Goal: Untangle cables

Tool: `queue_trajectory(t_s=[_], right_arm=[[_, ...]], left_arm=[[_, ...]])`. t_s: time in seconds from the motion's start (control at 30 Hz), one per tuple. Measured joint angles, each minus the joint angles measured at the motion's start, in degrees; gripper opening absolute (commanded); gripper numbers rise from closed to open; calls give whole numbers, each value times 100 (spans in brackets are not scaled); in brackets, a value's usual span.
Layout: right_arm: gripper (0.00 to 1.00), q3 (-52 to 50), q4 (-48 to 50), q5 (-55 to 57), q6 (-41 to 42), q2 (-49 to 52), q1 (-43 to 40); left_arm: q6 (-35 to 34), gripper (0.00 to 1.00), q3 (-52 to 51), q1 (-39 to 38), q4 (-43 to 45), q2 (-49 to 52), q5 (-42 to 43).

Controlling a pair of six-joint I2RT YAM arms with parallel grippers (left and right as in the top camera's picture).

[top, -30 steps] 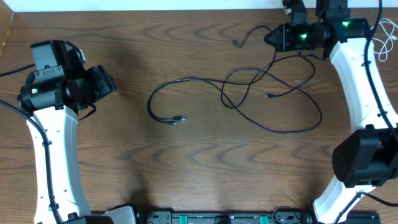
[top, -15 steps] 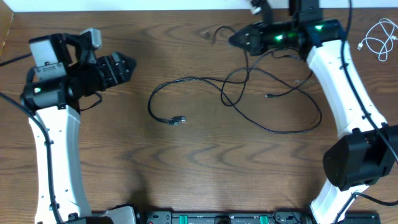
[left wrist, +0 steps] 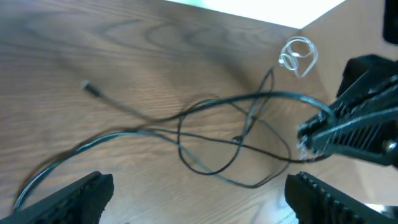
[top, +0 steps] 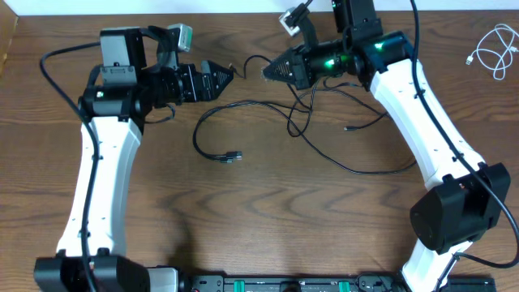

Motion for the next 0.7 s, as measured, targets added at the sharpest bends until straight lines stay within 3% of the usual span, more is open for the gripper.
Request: queue_trajectory(t_s=[0.4, 0.7], right_arm=[[1, 0, -20, -267, 0, 0, 120], [1, 0, -129, -525, 0, 0, 120]], left_arm=[[680, 95, 0, 0, 953, 964, 2284], [890, 91, 0, 0, 1241, 1346, 2927]])
